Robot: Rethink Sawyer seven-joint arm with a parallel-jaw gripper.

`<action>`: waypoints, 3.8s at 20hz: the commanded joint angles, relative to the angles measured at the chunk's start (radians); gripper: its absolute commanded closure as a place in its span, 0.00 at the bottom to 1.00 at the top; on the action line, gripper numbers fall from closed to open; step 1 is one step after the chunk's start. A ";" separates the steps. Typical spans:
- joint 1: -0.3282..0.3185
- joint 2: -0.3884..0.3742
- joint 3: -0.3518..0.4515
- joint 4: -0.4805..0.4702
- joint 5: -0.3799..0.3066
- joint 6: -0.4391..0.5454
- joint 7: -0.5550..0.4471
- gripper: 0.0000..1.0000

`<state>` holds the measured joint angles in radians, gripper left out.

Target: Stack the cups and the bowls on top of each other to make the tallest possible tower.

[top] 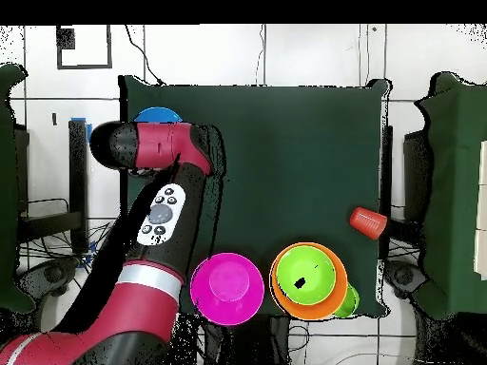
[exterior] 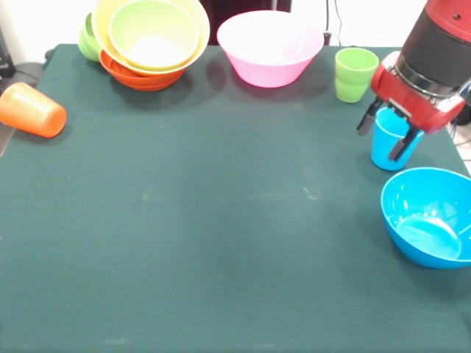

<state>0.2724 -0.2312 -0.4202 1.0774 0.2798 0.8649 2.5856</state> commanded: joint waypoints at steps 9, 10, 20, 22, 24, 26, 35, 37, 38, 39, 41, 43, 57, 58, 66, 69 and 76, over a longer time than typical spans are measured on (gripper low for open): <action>-0.033 0.040 0.155 -0.024 -0.245 -0.036 -0.263 0.00; -0.037 0.036 0.161 -0.022 -0.245 -0.030 -0.254 0.00; -0.072 0.043 0.227 -0.063 -0.221 0.090 -0.186 0.00; -0.096 0.026 0.250 -0.015 -0.225 0.062 -0.212 0.00; -0.113 0.008 0.264 0.029 -0.219 0.049 -0.199 0.00; -0.116 0.009 0.269 0.033 -0.212 0.054 -0.165 0.00; -0.037 0.143 0.205 -0.267 -0.163 0.303 0.102 0.00; -0.026 0.159 0.187 -0.319 -0.156 0.369 0.130 0.00; -0.021 0.165 0.179 -0.340 -0.156 0.393 0.138 0.00; -0.020 0.172 0.174 -0.359 -0.151 0.412 0.147 0.00; -0.010 0.182 0.162 -0.391 -0.144 0.446 0.167 0.00; -0.001 0.195 0.150 -0.421 -0.138 0.468 0.188 0.00; 0.019 0.216 0.104 -0.448 -0.096 0.468 0.201 0.00; 0.017 0.217 0.102 -0.450 -0.091 0.470 0.202 0.00; 0.019 0.198 0.097 -0.351 -0.096 0.327 0.162 0.00; 0.018 0.208 0.097 -0.361 -0.096 0.323 0.165 0.00; 0.019 0.198 0.106 -0.273 -0.124 0.184 0.129 0.00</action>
<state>0.2889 -0.0280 -0.3722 0.6563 0.1901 1.1955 2.5850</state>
